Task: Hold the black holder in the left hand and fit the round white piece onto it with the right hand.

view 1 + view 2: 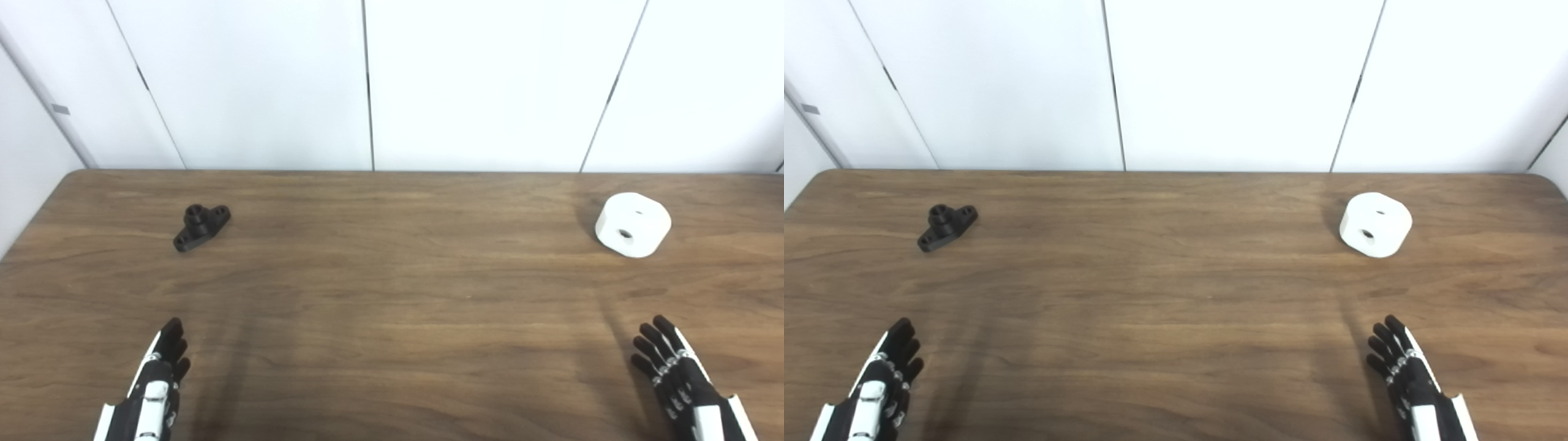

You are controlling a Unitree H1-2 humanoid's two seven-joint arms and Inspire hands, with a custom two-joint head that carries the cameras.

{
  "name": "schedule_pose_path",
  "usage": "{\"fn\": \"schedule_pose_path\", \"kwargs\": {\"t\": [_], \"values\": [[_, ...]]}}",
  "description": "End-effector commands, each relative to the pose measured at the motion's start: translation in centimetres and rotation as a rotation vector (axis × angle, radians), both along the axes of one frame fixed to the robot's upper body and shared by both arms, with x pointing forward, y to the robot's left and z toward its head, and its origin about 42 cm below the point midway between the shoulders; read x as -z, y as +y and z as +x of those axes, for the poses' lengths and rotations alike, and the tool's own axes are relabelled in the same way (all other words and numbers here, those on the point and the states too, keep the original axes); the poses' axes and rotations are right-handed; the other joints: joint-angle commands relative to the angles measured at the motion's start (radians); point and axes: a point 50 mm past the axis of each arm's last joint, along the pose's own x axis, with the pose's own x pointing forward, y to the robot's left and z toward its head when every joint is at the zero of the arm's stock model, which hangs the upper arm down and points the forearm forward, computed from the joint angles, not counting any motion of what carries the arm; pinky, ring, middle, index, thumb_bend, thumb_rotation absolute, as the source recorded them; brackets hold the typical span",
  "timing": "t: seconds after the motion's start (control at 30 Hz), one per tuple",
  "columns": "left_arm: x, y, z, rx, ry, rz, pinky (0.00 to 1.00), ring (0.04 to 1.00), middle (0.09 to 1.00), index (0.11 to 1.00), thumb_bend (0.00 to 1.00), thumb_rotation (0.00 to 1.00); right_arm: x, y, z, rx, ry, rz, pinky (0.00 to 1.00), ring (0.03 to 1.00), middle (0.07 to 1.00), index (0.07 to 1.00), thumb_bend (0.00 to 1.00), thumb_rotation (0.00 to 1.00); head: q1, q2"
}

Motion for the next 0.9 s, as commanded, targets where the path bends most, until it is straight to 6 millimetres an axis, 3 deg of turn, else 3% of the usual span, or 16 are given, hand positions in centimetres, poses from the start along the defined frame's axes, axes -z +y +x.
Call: {"fn": "schedule_pose_path", "kwargs": {"t": [0.0,0.33,0.5,0.7,0.87], "values": [[-0.5,-0.3,-0.2,0.01,-0.044,0.02,0.98,0.994,0.989,0.964,0.41,0.81,-0.5,-0.7,-0.2,0.005,-0.043,-0.013,0.9,0.92,0.935,0.957,0.62,1.0,0.021,-0.012],[0.5,-1.4,-0.3,0.011,-0.045,0.007,0.93,0.958,0.966,0.946,0.37,0.74,0.7,-1.6,-0.1,-0.015,-0.042,-0.002,0.99,0.964,0.971,0.982,0.64,1.0,0.139,-0.092],[0.6,-1.7,-0.1,0.007,-0.039,0.015,0.9,0.943,0.956,0.935,0.33,0.69,1.1,-1.7,-0.2,0.004,-0.019,-0.007,0.98,0.957,0.967,0.98,0.53,1.0,0.157,-0.115],[0.9,-1.9,0.1,0.009,-0.032,0.025,0.87,0.926,0.942,0.928,0.33,0.65,1.6,-1.9,-0.1,0.001,-0.012,-0.011,1.0,0.976,0.982,0.995,0.55,1.0,0.171,-0.143],[1.3,-2.2,0.3,-0.002,-0.024,0.032,0.85,0.918,0.928,0.916,0.32,0.62,2.1,-2.0,0.0,0.004,-0.002,-0.017,1.0,0.979,0.983,1.0,0.55,1.0,0.195,-0.189]]}}
